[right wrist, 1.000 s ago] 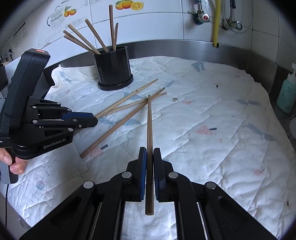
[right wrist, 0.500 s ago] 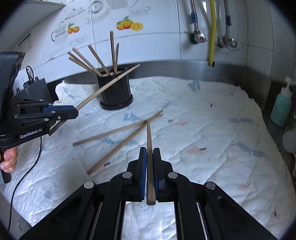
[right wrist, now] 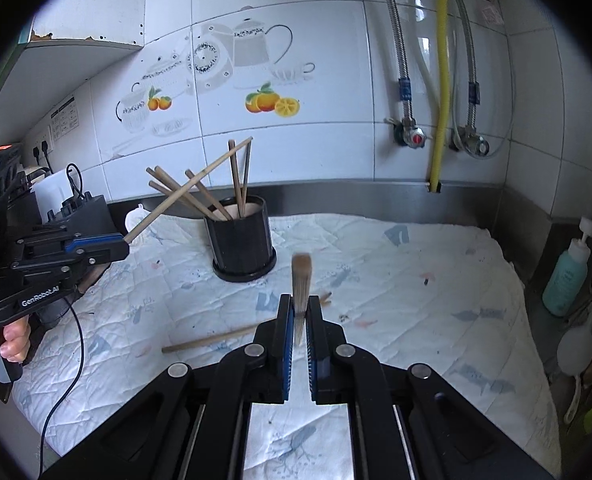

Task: Organize utensils
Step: 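Lift both held chopsticks and carry them to the black holder, then lower both held chopsticks upright into the black holder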

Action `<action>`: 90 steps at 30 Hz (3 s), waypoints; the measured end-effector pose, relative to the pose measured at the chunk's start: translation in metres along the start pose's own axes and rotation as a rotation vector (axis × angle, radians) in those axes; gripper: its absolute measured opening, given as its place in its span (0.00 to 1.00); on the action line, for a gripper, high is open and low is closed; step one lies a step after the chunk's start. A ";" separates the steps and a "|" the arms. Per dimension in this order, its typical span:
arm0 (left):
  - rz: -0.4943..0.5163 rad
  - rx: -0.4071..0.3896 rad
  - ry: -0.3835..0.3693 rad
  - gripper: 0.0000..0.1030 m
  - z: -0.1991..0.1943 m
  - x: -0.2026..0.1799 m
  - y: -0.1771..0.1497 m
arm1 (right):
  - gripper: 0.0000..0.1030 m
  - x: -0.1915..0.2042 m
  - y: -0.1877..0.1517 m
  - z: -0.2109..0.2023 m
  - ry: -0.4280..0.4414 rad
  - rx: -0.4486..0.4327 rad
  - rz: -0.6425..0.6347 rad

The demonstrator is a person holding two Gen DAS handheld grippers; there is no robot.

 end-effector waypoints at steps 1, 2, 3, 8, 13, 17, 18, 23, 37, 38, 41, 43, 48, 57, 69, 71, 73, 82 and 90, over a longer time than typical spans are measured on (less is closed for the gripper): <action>-0.005 -0.012 0.007 0.07 -0.005 0.004 0.005 | 0.08 0.000 0.006 0.001 0.004 -0.005 -0.008; -0.010 -0.022 0.011 0.07 -0.010 0.008 0.010 | 0.08 0.001 0.013 0.002 0.009 -0.011 -0.016; -0.014 -0.033 0.017 0.07 -0.014 0.012 0.015 | 0.08 0.001 0.019 0.002 0.013 -0.016 -0.024; -0.038 -0.075 0.052 0.07 -0.029 0.032 0.037 | 0.08 0.004 0.051 0.009 0.028 -0.041 -0.065; -0.052 -0.098 0.052 0.07 -0.038 0.044 0.053 | 0.08 0.008 0.078 0.013 0.039 -0.069 -0.093; -0.051 -0.056 0.063 0.07 -0.029 0.053 0.061 | 0.08 0.013 0.099 0.022 0.059 -0.080 -0.105; -0.050 -0.042 0.068 0.07 -0.024 0.055 0.061 | 0.08 0.015 0.104 0.025 0.064 -0.083 -0.110; -0.039 0.057 0.073 0.07 -0.002 0.071 0.064 | 0.08 0.029 0.134 0.039 0.085 -0.117 -0.138; 0.061 0.332 0.078 0.07 0.033 0.099 0.046 | 0.08 0.055 0.173 0.088 0.146 -0.181 -0.118; 0.069 0.346 0.079 0.07 0.035 0.101 0.047 | 0.08 0.056 0.173 0.092 0.148 -0.177 -0.117; 0.079 0.384 0.060 0.07 0.041 0.102 0.050 | 0.08 0.058 0.171 0.103 0.156 -0.165 -0.114; 0.103 0.409 0.057 0.07 0.046 0.102 0.054 | 0.08 0.058 0.169 0.109 0.162 -0.158 -0.111; 0.174 0.481 0.048 0.07 0.059 0.097 0.061 | 0.08 0.054 0.165 0.122 0.167 -0.143 -0.100; 0.209 0.587 0.029 0.07 0.086 0.096 0.061 | 0.08 0.050 0.158 0.136 0.173 -0.123 -0.088; 0.261 0.591 0.071 0.07 0.102 0.093 0.082 | 0.08 0.050 0.156 0.143 0.184 -0.124 -0.077; 0.256 0.584 0.068 0.07 0.102 0.092 0.086 | 0.08 0.051 0.155 0.144 0.184 -0.124 -0.078; 0.265 0.596 0.065 0.07 0.101 0.090 0.083 | 0.08 0.051 0.155 0.143 0.187 -0.125 -0.072; 0.265 0.603 0.048 0.07 0.096 0.085 0.071 | 0.08 0.051 0.169 0.125 0.205 -0.199 -0.038; 0.254 0.587 0.046 0.07 0.098 0.086 0.077 | 0.08 0.051 0.170 0.126 0.205 -0.202 -0.025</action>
Point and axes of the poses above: each gripper's, at about its wrist camera, not at the fingertips, and z roughly the way its jaws point, x to its left, y to its top, the point moved 5 cm from there along z, roughly the way its jaws point, and after that the axes turned 5 degrees about -x, right-handed, at the moved point
